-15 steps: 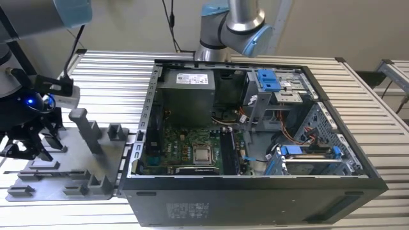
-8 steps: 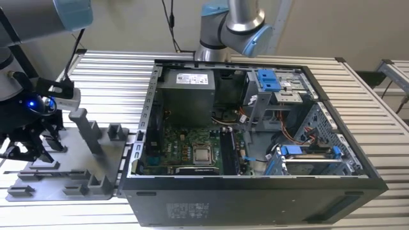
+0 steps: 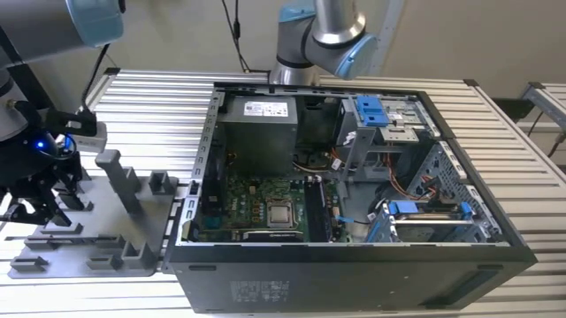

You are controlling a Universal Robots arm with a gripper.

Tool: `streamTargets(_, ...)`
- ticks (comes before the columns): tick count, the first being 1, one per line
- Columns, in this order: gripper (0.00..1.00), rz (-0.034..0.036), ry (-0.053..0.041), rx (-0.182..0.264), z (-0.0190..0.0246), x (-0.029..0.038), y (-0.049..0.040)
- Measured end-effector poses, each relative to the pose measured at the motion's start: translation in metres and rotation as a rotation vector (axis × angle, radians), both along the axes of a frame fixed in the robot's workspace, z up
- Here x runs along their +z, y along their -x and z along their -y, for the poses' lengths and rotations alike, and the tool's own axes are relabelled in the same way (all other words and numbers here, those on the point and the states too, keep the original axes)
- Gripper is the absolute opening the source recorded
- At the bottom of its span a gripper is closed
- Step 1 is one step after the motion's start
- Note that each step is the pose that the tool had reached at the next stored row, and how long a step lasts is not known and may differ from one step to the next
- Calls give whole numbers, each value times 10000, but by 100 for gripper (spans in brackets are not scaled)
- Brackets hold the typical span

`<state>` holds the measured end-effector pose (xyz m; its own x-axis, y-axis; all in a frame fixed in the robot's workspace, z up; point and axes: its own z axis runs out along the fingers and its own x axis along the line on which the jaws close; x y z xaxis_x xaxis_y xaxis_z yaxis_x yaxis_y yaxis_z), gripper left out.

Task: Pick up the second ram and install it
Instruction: 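Pick up the second ram and move it above second insertion slot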

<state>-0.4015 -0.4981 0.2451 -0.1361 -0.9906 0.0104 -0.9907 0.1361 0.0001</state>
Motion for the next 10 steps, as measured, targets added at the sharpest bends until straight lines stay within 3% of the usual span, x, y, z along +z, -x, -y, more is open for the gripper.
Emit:
streamTargets(6, 38, 2, -2, 467, 0, -50, 67)
streamTargets(10, 38, 0, -2, 1052, 1, -78, 71)
